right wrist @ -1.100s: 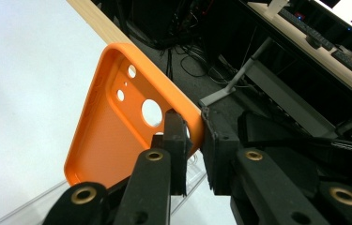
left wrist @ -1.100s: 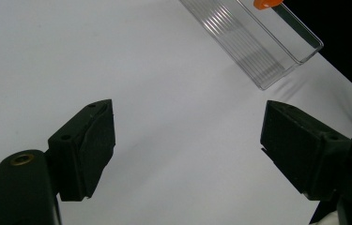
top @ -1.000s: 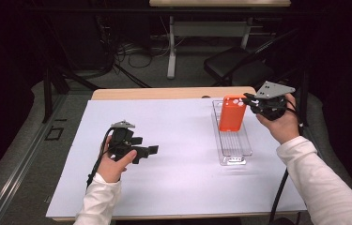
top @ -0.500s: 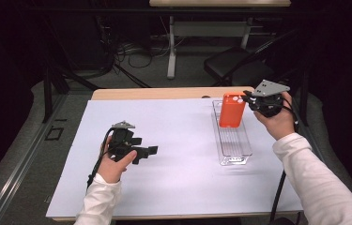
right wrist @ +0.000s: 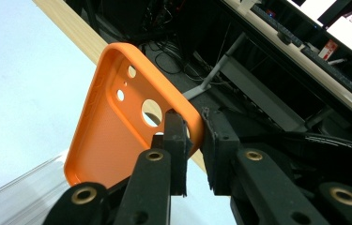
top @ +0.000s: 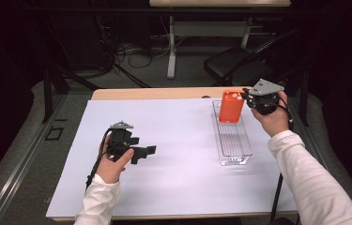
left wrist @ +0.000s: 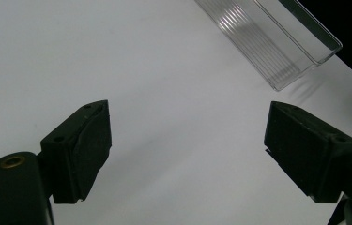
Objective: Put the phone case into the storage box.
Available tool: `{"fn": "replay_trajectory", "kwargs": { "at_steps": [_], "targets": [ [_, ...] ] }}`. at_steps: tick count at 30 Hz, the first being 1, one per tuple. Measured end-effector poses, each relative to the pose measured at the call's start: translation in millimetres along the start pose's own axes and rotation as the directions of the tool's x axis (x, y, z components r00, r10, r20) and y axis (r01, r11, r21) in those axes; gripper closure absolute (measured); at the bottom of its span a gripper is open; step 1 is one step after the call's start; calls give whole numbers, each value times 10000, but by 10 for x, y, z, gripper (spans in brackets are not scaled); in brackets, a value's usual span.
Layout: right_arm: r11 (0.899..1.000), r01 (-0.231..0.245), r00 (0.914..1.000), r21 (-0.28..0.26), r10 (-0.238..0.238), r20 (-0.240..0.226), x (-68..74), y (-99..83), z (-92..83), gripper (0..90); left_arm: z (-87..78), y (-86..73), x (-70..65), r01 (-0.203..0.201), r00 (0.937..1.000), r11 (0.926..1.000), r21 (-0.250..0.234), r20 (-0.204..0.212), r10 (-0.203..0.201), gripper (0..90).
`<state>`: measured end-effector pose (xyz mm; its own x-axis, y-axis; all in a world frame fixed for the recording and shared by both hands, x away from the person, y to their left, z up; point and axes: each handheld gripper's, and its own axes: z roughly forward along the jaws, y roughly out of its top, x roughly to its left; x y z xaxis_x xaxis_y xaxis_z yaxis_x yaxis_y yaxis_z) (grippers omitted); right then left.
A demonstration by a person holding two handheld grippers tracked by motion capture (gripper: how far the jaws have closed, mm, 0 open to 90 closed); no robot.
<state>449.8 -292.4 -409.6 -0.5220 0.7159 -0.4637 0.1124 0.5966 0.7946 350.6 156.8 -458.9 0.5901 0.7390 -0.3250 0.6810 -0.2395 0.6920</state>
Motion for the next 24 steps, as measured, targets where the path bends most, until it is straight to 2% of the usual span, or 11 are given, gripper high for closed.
{"fn": "replay_trajectory", "kwargs": {
  "at_steps": [6, 10, 24],
  "targets": [
    [9992, 389, 9992, -36, -388, 89, 48, -16, 105, 811, -7, -10, 8, 77, 10000, 10000, -41, -21, -77, 159],
    [9989, 475, 9984, -35, -474, 292, 69, -19, 167, 811, -4, -13, 12, 72, 10000, 10000, -44, 2, -72, 159],
    [9955, 925, 9940, 182, -934, 564, 112, -103, 398, 810, -10, -47, 59, 224, 9997, 9997, -43, -89, -225, 159]
  ]
}}
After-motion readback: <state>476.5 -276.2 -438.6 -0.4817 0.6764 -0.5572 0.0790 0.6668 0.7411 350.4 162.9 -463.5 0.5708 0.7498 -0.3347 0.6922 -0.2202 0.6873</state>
